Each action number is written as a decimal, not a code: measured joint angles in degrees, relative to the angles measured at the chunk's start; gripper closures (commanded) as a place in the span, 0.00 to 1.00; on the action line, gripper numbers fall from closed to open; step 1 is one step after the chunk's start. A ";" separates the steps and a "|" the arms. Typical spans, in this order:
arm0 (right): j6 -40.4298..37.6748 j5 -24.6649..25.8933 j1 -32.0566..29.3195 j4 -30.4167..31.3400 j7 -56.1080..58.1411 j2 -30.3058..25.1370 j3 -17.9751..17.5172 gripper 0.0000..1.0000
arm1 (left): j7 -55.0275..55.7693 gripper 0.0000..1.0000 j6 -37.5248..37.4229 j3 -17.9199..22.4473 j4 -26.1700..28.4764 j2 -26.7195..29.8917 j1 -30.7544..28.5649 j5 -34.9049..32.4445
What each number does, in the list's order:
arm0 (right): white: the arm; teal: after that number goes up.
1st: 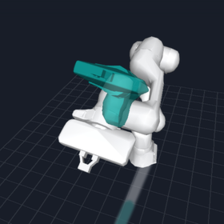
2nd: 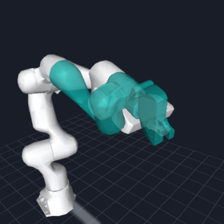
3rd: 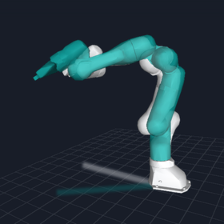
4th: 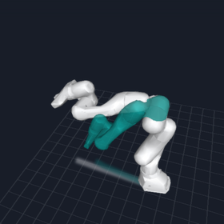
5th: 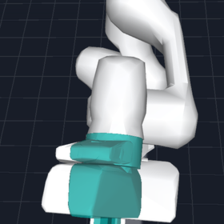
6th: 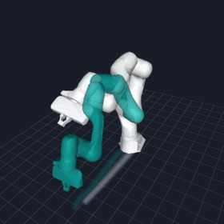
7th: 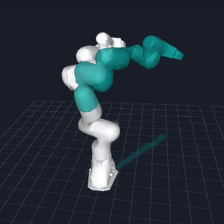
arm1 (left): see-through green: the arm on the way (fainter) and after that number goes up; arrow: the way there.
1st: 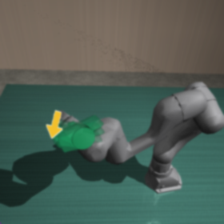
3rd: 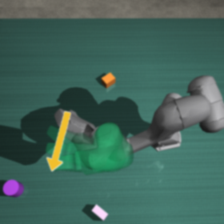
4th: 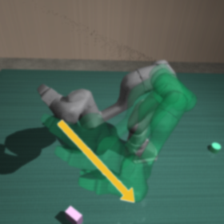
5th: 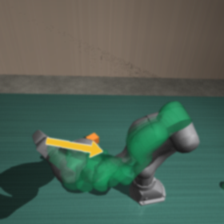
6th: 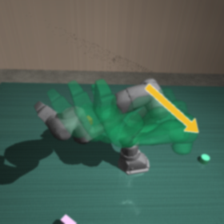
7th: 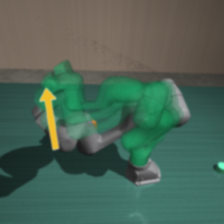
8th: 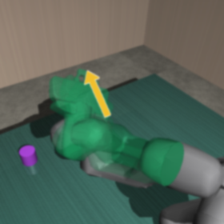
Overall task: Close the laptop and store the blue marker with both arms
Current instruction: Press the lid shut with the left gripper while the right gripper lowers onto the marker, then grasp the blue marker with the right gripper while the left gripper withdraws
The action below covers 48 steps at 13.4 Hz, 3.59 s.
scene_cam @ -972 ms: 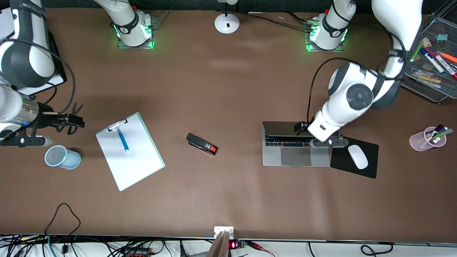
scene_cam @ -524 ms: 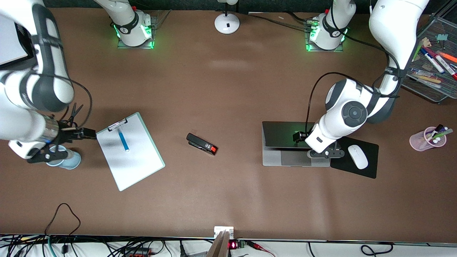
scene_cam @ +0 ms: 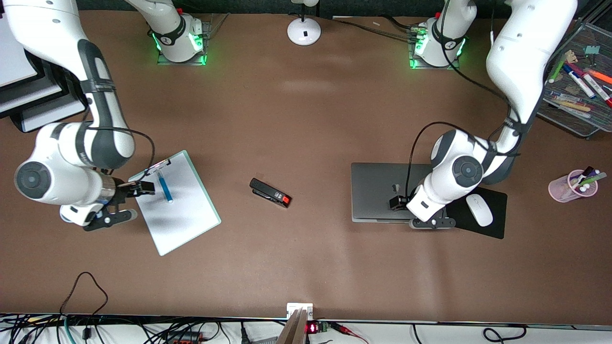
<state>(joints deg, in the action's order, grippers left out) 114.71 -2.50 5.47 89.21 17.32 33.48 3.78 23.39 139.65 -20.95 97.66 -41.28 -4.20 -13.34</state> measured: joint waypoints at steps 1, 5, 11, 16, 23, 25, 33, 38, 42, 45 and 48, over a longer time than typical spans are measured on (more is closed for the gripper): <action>1.19 0.00 0.18 0.39 1.74 0.63 0.00 0.00 | 0.01 0.00 0.56 0.10 -0.32 -0.98 0.01 -1.88; 7.16 0.00 0.14 2.96 8.31 2.86 0.04 0.00 | 0.06 0.00 0.85 0.26 -3.61 -1.81 -0.13 -4.66; 9.59 0.04 3.50 4.03 9.54 3.98 -0.05 0.17 | 0.04 0.00 -4.98 0.39 -6.06 4.28 -1.64 -4.69; 10.59 0.05 2.43 4.11 10.74 5.83 0.56 0.32 | 0.05 0.00 -18.53 0.27 -6.31 15.67 -3.65 -4.69; 10.68 0.05 2.18 4.17 10.86 6.52 0.53 0.45 | 0.25 0.00 -35.28 0.03 -12.23 22.30 -4.25 -3.53; 10.66 0.05 2.23 4.23 10.86 6.88 0.49 0.46 | 0.35 0.00 -39.28 0.05 -15.38 22.87 -5.27 -0.15; 10.66 0.04 2.31 4.33 10.86 7.46 0.43 0.46 | -5.84 0.00 -53.69 0.04 -17.25 31.12 -9.98 6.58; 10.66 0.02 2.31 4.35 10.86 7.46 0.43 0.58 | -16.01 0.00 -57.73 2.28 -16.80 35.87 -12.82 11.67; 10.66 0.02 2.31 4.37 10.86 7.50 0.43 0.60 | -18.48 0.00 -58.14 8.91 -12.41 40.59 -6.68 12.03; 10.66 0.01 2.31 4.41 10.85 7.54 0.43 0.66 | -19.38 0.00 -56.28 12.60 -7.29 44.15 -3.56 12.78; 10.66 0.00 2.31 4.43 10.84 7.55 0.41 0.72 | -19.75 0.00 -54.86 13.41 -3.97 46.65 -2.89 13.18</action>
<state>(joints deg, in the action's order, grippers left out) 125.37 -2.50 7.78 93.64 28.16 41.03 4.19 3.64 84.80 -7.54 93.69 5.37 -7.10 -0.17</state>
